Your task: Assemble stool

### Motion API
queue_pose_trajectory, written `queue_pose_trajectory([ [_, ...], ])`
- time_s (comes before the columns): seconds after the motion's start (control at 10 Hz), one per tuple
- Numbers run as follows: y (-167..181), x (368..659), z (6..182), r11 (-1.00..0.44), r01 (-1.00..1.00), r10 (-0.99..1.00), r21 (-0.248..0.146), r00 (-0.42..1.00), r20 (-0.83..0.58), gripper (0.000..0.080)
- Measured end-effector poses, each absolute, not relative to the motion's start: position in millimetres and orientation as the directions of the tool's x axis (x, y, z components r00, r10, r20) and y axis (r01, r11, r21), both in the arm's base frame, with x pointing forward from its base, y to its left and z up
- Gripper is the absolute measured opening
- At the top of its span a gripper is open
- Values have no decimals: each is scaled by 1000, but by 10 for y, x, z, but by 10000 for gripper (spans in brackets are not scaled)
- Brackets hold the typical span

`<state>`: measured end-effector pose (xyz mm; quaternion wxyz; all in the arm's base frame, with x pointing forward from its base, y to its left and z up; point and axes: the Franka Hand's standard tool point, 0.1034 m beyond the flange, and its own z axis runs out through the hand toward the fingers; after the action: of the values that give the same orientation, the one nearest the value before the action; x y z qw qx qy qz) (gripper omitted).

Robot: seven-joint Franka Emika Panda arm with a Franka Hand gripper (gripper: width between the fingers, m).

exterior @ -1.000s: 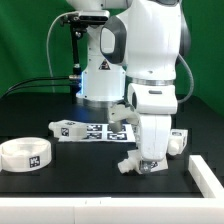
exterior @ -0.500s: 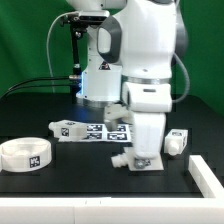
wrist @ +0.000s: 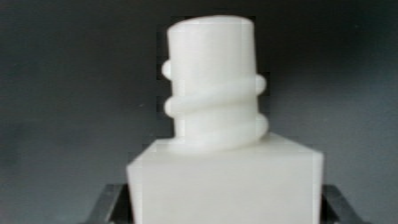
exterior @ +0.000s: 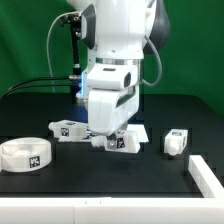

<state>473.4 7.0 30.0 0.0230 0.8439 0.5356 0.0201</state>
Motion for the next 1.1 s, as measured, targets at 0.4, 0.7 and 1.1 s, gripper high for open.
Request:
queue_pose_trajectory([
  [0.4,263,4305,292,-903,430,430,16,899,86,330],
  [0.7,274,4275,288,-955,296,295,-4,952,85,330],
  [1.1,224,3926,96,-991,-128,-129,-38,991,30,330],
])
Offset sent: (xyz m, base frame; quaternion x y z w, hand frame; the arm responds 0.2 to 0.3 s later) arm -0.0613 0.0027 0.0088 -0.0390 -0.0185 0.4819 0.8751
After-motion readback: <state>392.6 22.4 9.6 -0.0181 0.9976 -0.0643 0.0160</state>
